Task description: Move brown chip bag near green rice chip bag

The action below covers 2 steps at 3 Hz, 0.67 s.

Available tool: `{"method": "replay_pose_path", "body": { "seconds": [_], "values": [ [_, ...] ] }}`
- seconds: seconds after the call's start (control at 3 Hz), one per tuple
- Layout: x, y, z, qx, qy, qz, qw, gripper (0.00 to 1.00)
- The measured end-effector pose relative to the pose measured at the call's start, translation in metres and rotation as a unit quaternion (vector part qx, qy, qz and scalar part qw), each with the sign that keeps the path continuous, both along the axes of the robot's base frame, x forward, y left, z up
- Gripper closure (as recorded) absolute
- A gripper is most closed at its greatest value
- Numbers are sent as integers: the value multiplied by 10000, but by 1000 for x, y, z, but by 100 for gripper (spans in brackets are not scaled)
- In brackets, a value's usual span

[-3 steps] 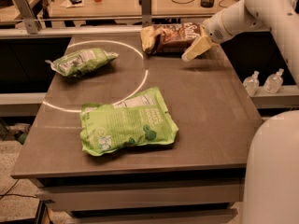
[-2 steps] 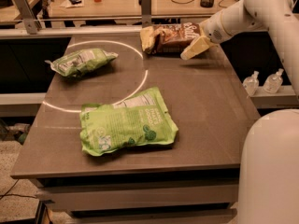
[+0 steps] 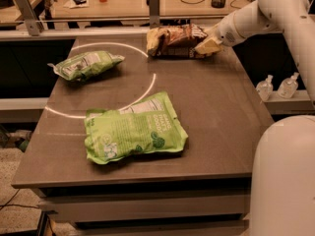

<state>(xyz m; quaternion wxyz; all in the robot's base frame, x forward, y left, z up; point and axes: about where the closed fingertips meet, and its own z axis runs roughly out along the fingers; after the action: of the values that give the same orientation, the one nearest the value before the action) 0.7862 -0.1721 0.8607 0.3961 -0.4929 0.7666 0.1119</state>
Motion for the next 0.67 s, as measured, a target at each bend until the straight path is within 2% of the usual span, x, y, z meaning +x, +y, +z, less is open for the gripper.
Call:
{"method": "replay_pose_path", "body": {
  "seconds": [0.33, 0.67],
  "values": [
    [-5, -5, -2, 28, 68, -10, 10000, 87],
    [-33, -2, 10, 290, 339, 223, 9988, 100]
  ]
}}
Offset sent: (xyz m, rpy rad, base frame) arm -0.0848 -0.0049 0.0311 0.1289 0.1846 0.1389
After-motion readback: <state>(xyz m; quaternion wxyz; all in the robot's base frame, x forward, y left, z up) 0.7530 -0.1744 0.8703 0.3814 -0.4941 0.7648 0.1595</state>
